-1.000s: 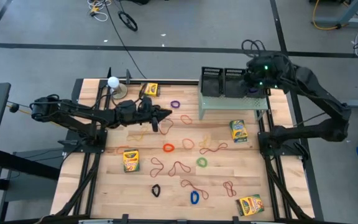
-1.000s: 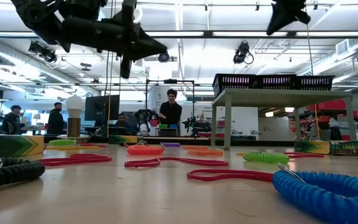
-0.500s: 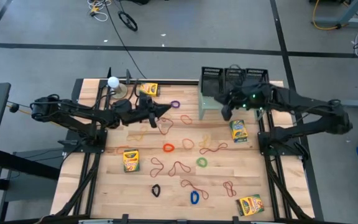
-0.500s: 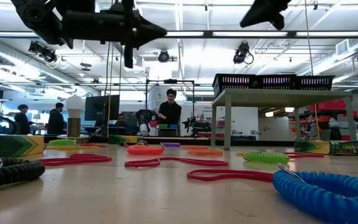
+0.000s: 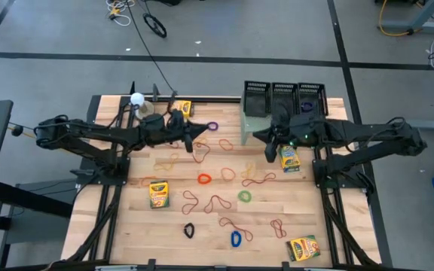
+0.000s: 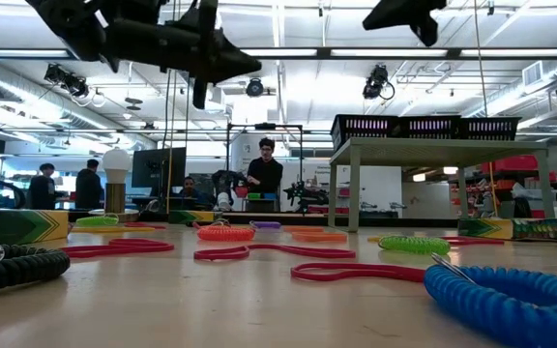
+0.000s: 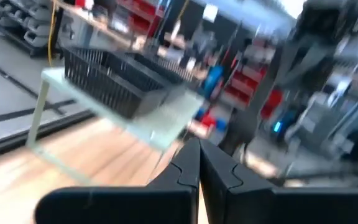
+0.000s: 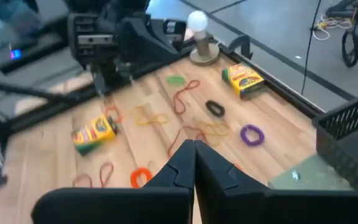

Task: Pick & Place Office Desk Supplies
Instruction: Adjust the left black basket on the shelf, then put the red rubber band into the middle black basket on the shelf

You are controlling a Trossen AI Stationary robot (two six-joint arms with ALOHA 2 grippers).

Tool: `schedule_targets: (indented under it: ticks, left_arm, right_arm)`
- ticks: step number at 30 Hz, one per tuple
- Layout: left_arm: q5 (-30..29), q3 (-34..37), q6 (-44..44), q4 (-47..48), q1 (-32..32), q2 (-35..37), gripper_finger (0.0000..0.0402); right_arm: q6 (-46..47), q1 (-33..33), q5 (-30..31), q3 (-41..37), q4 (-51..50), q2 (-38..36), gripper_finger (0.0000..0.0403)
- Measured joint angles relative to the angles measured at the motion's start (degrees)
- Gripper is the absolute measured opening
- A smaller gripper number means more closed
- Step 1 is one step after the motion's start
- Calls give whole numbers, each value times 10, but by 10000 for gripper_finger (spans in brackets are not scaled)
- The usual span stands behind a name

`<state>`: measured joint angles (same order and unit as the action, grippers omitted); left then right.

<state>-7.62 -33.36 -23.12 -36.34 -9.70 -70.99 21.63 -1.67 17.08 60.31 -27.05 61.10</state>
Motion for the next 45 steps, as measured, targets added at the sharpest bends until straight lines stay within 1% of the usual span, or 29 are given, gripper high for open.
schedule_targets:
  ticks: [2, 4, 6, 8, 10, 13, 18, 23, 25, 29, 38, 41, 45]
  left_arm:
    - [-1, 0, 10, 52, 6, 8, 4]
    - [-2, 0, 11, 73, 12, 10, 5]
    - [-3, 0, 7, 87, 18, 10, 6]
    - [-11, 0, 6, 86, 21, 10, 6]
    - [-23, 0, 6, 85, 22, 10, 7]
    - [-29, 0, 6, 82, 22, 10, 7]
    - [-40, 0, -8, 89, 22, 10, 8]
    - [-46, 0, -11, 88, 22, 10, 8]
    - [-44, 0, -11, 88, 23, 10, 9]
    - [-44, 0, -15, 88, 26, 10, 9]
    - [-44, 0, -23, 89, 26, 10, 9]
    - [-44, 0, -23, 88, 26, 10, 9]
    - [-44, 0, -23, 87, 26, 10, 9]
  right_arm:
    - [26, -19, 26, 0, -27, 5, 9]
    - [65, -29, 44, 0, -46, 21, 15]
    - [80, -24, 49, 0, -25, 50, 17]
    - [87, 1, 47, 16, 9, 86, 15]
    - [112, 39, 48, 55, 10, 129, 11]
    - [124, 96, 49, 131, -39, 197, 8]
    - [97, 170, 43, 260, -116, 290, 9]
    - [96, 214, 32, 320, -199, 353, 9]
    - [96, 225, 22, 332, -228, 365, 9]
    - [105, 235, 22, 335, -270, 372, 9]
    - [107, 238, 26, 335, -290, 372, 9]
    - [107, 232, 42, 335, -288, 362, 9]
    - [104, 211, 47, 335, -280, 325, 9]
